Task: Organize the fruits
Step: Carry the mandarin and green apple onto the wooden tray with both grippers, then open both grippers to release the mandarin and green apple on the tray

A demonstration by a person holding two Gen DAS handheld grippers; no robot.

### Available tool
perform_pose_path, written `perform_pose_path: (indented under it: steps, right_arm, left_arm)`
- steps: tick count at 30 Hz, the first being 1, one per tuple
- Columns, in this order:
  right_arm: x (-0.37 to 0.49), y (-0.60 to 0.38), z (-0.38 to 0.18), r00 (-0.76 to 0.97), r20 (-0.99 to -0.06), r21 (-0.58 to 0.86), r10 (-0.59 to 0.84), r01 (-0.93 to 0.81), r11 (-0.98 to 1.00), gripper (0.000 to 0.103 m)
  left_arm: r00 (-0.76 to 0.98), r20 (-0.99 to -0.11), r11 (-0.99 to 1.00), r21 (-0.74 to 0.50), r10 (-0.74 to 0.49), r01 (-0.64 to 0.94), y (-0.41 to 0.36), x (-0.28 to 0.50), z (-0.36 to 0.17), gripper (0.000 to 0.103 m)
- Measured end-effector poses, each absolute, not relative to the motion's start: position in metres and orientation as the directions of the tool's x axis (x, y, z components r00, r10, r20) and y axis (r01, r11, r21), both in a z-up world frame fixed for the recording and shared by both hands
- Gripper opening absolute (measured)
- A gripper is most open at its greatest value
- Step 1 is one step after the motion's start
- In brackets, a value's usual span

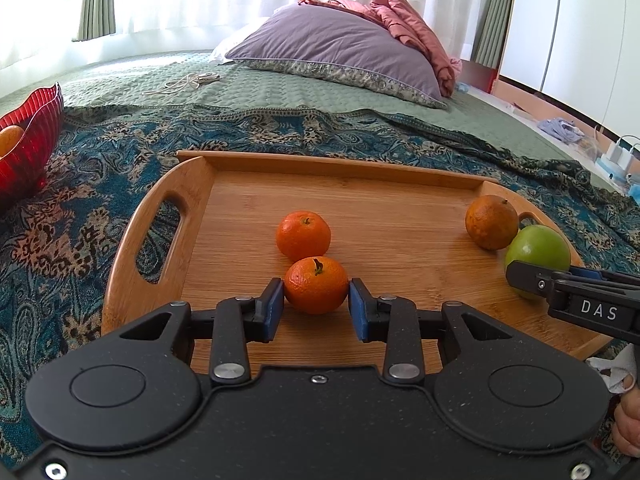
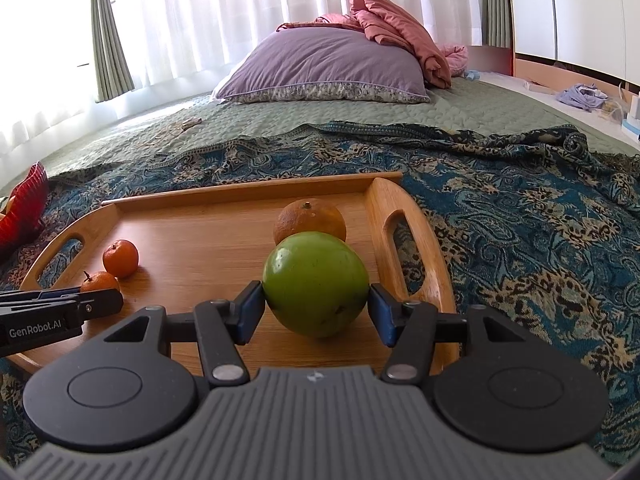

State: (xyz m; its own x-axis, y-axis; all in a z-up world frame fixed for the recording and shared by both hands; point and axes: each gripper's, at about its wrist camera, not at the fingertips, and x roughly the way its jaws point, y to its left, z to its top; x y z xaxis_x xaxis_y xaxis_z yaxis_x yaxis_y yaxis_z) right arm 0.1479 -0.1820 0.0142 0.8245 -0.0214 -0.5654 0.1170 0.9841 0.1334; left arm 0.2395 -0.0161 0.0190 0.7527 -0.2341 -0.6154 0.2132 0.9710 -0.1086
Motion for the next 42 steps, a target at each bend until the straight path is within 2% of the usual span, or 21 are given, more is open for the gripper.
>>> perform_pose_path:
  steps: [5,8,17,24,40,42]
  right_arm:
    - [0.146,-0.183,0.014,0.824,-0.566,0.142,-0.015,0.115,0.983,0.062]
    - [0.145,-0.183,0.014,0.825,-0.565,0.142,-0.016,0.116,0.983,0.063]
    - [0.139,-0.183,0.015,0.825,-0.565,0.146,-0.007,0.109,0.983,0.064]
    - [0.131,-0.181,0.020,0.837,-0.547,0.133,-0.006,0.094,0.987,0.071]
    - [0.103,-0.172,0.026,0.856,-0.517,0.089,0.010,0.042,0.995,0.074]
    - [0.097,-0.171,0.026,0.859,-0.512,0.084,0.014,0.033,0.996,0.074]
  left_arm:
    - [0.759,-0.607,0.970,-0.094,-0.234,0.224,-0.019,0.235,0.020,0.034]
    - [0.764,-0.602,0.970,-0.085,-0.234,0.229,-0.019,0.232,0.021,0.042]
    - [0.769,-0.596,0.970,-0.078,-0.230,0.229,-0.013,0.222,0.026,0.057]
    - [0.781,-0.578,0.968,-0.067,-0.236,0.243,-0.012,0.209,0.031,0.067]
    - [0.794,-0.533,0.951,-0.077,-0.292,0.298,-0.014,0.166,0.047,0.078]
    - [0.795,-0.527,0.949,-0.083,-0.301,0.304,-0.014,0.160,0.048,0.082]
